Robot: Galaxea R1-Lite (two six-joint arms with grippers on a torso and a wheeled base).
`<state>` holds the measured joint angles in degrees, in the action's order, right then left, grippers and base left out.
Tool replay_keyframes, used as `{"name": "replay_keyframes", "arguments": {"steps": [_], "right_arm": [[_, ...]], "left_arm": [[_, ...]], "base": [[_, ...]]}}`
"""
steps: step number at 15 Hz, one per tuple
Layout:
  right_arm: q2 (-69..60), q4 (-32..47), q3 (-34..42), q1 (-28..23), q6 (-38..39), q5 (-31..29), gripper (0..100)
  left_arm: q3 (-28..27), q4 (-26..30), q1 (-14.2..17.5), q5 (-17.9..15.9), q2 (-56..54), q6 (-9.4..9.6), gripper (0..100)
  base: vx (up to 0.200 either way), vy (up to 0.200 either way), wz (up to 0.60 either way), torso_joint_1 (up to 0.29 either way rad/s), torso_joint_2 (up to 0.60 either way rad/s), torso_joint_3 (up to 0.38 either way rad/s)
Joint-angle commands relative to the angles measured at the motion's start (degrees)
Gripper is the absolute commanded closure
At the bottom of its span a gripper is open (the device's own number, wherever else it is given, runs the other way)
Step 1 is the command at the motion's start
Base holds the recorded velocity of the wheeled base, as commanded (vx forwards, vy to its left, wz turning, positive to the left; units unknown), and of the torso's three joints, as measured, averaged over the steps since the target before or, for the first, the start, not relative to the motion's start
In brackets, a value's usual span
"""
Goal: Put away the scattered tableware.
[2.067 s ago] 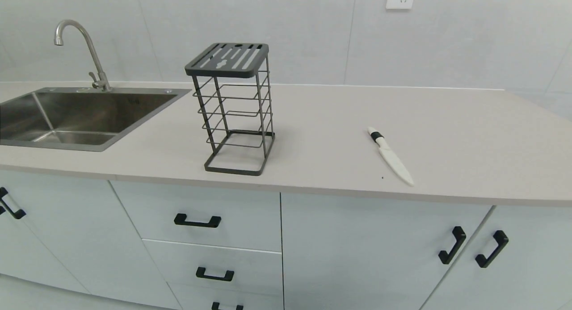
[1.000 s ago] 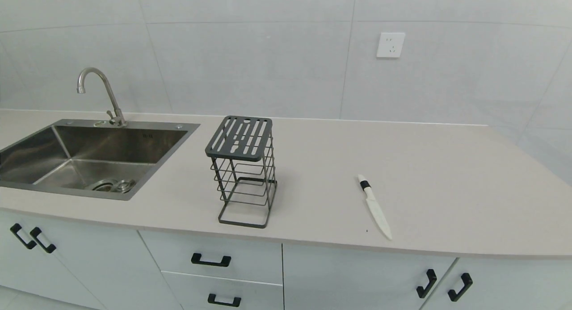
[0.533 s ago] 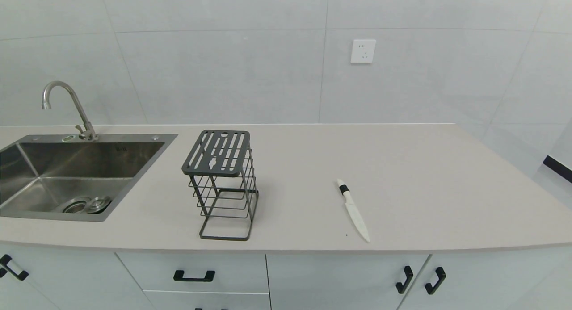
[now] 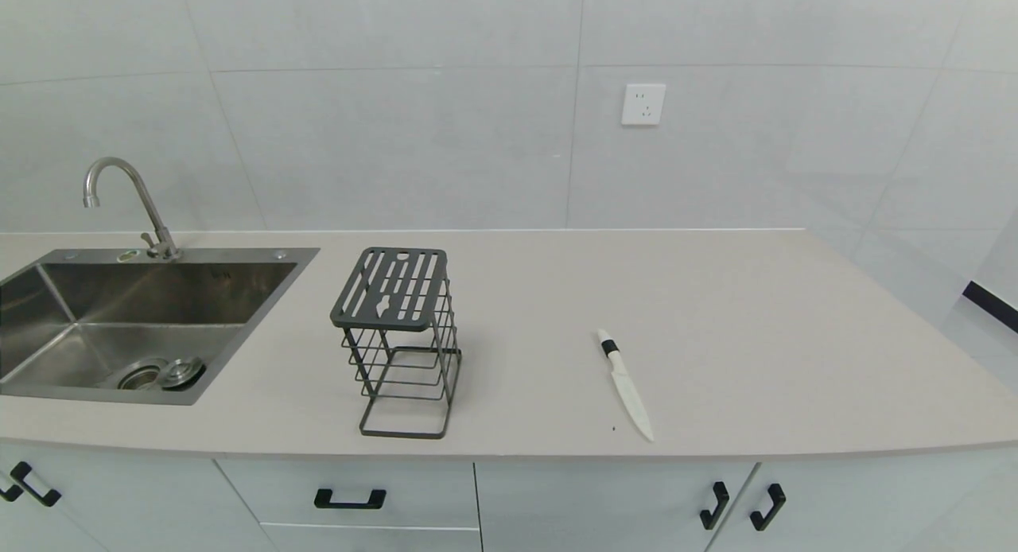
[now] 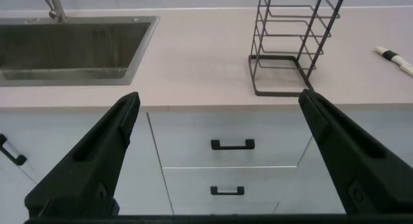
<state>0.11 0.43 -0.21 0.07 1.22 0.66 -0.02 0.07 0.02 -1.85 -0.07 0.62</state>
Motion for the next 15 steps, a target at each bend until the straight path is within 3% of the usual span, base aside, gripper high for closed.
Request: {"name": "replay_keyframes", "arguments": {"steps": [1,7,15], "right_arm": [[0.1,0.0,0.0,0.1,0.0,0.0,0],[0.1,0.0,0.0,0.0,0.0,0.0,0],[0.1,0.0,0.0,0.0,0.0,0.0,0]], "left_arm": [[0.0,0.0,0.1,0.0,0.1,-0.01,0],[0.0,0.0,0.1,0.0,0.1,-0.01,0],[-0.1,0.0,0.1,0.0,0.1,-0.01,0]], "base": [[0.0,0.0,0.0,0.032,-0.06,-0.027],[0.0,0.0,0.0,0.021,0.0,0.017],[0.0,0.0,0.0,0.288,-0.03,0.247]]}}
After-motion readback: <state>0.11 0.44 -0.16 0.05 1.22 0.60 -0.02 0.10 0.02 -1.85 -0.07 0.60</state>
